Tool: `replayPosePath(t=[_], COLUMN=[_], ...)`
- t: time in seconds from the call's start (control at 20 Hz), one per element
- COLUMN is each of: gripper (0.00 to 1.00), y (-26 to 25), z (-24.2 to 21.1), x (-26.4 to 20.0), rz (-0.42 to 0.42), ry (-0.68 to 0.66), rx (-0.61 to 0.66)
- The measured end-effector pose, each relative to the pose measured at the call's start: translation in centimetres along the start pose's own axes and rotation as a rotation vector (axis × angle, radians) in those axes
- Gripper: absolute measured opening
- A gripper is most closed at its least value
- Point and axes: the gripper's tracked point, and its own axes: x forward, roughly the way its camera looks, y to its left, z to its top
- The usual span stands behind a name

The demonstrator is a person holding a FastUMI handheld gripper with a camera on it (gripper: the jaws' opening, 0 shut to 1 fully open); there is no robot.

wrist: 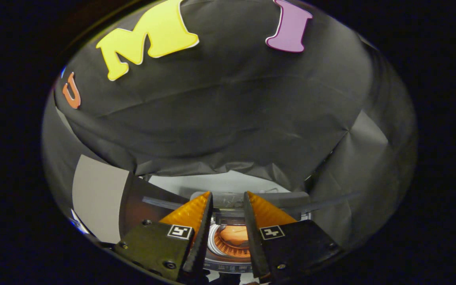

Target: Put the clothes into the washing machine and then close the washing machine lid.

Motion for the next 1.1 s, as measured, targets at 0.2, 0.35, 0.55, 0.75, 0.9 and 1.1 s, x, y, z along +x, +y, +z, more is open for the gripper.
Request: replayPosePath(t=[0.2,0.35,0.55,0.75,0.9,1.1], gripper=[0.49,0.49,0.49,0.49,0.50,0.50], y=[0.0,0.2,0.2,0.3,0.2,0.1], z=[-0.5,-1.1,-2.0,-3.2,-4.3,-5.9], x=[-0.2,-0.7,-1.3,-2.1,-2.8,-3.4], rz=[0.013,0.011,-0.015,-0.049,-0.063,-0.073], ry=[-0.003,-0.025,-0.058,-0.069,-0.080,-0.095], rx=[0.006,0.011,0.006,0.019,0.028,0.047])
